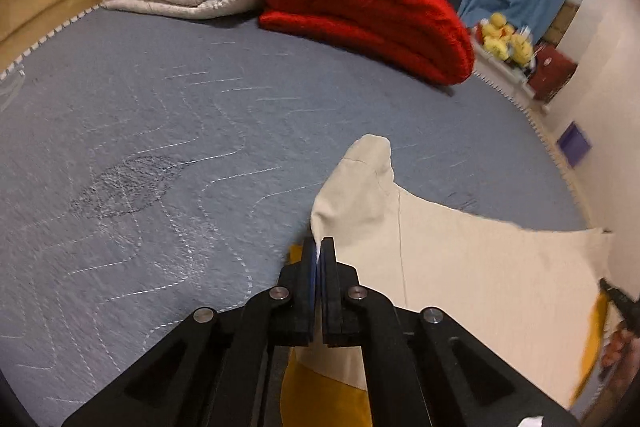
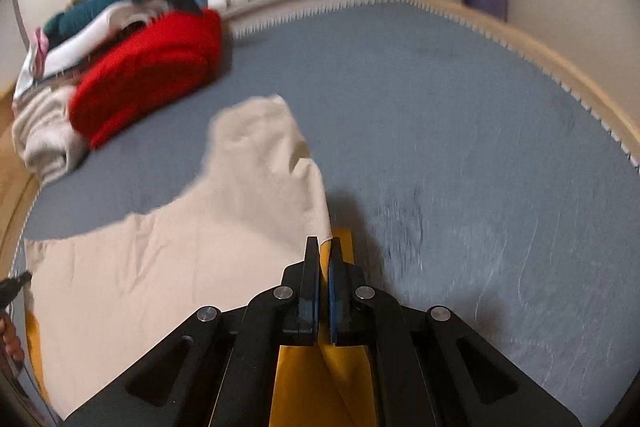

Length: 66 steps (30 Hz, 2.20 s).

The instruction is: Fold large clothes

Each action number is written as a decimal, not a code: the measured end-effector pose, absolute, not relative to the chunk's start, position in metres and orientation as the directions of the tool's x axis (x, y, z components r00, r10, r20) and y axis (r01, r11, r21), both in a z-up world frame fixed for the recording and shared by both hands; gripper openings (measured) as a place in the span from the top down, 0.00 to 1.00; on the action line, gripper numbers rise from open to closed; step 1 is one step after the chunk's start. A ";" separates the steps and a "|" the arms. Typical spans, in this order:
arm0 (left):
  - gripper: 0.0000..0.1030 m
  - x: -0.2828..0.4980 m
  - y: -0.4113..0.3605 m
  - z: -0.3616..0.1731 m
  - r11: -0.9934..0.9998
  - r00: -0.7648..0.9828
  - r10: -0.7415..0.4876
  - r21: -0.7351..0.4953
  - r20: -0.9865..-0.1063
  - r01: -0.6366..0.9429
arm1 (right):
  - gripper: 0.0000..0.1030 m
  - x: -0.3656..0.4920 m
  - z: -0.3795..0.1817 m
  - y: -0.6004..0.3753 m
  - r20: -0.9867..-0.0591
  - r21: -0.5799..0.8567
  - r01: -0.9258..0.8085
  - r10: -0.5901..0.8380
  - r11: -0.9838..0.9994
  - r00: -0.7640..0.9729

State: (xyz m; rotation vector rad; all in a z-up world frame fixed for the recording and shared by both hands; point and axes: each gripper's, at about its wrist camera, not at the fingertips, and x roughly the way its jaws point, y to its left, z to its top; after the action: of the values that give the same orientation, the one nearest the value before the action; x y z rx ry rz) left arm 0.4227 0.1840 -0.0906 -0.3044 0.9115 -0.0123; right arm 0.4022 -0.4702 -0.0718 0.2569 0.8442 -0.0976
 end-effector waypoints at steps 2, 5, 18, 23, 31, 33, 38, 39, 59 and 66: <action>0.99 0.428 0.178 -0.104 0.963 0.596 -0.116 -0.237 -0.795 -0.128 | 0.97 0.406 -0.083 -0.470 -0.776 0.168 0.211 -0.002 0.963 0.631; 0.97 0.431 0.164 -0.128 0.981 0.534 -0.053 -0.144 -0.844 -0.130 | 0.97 0.418 -0.115 -0.470 -0.844 0.121 0.241 -0.028 0.963 0.535; 0.55 0.367 0.139 -0.045 0.995 0.597 -0.035 -0.085 -0.802 -0.056 | 0.41 0.367 -0.048 -0.468 -0.770 -0.026 0.312 -0.218 0.950 0.600; 0.55 0.301 0.088 -0.068 0.983 0.483 -0.138 -0.059 -0.865 0.176 | 0.41 0.308 -0.029 -0.425 -0.794 -0.012 0.129 -0.088 0.992 0.601; 0.52 0.256 0.085 -0.132 0.968 0.379 -0.017 0.079 -0.925 0.238 | 0.41 0.245 -0.125 -0.422 -0.933 -0.087 0.080 -0.110 0.993 0.343; 0.53 0.254 0.094 -0.122 0.980 0.385 0.024 0.099 -0.922 0.175 | 0.40 0.242 -0.134 -0.440 -0.946 -0.084 0.090 -0.108 0.992 0.305; 0.71 0.240 0.123 -0.121 0.998 0.298 0.039 0.049 -0.954 0.027 | 0.40 0.240 -0.112 -0.464 -0.932 -0.080 0.176 -0.136 0.981 0.336; 0.71 0.237 0.128 -0.132 0.998 0.259 0.051 0.059 -0.964 0.021 | 0.40 0.241 -0.119 -0.469 -0.943 -0.104 0.184 -0.155 0.978 0.294; 0.16 0.133 0.060 -0.038 0.991 0.571 -0.053 -0.112 -0.819 -0.069 | 0.00 0.146 0.015 -0.336 -0.804 -0.064 0.135 -0.131 0.989 0.581; 0.14 0.133 0.070 -0.068 0.984 0.487 -0.052 -0.128 -0.872 -0.124 | 0.00 0.136 -0.002 -0.316 -0.808 -0.059 0.089 -0.100 0.994 0.581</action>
State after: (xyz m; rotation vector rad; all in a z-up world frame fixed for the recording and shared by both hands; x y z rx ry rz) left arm 0.1331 0.0698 -0.0680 -0.1832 1.0625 0.0441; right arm 0.1356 -0.3157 -0.0021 -0.0123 0.9450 -0.1102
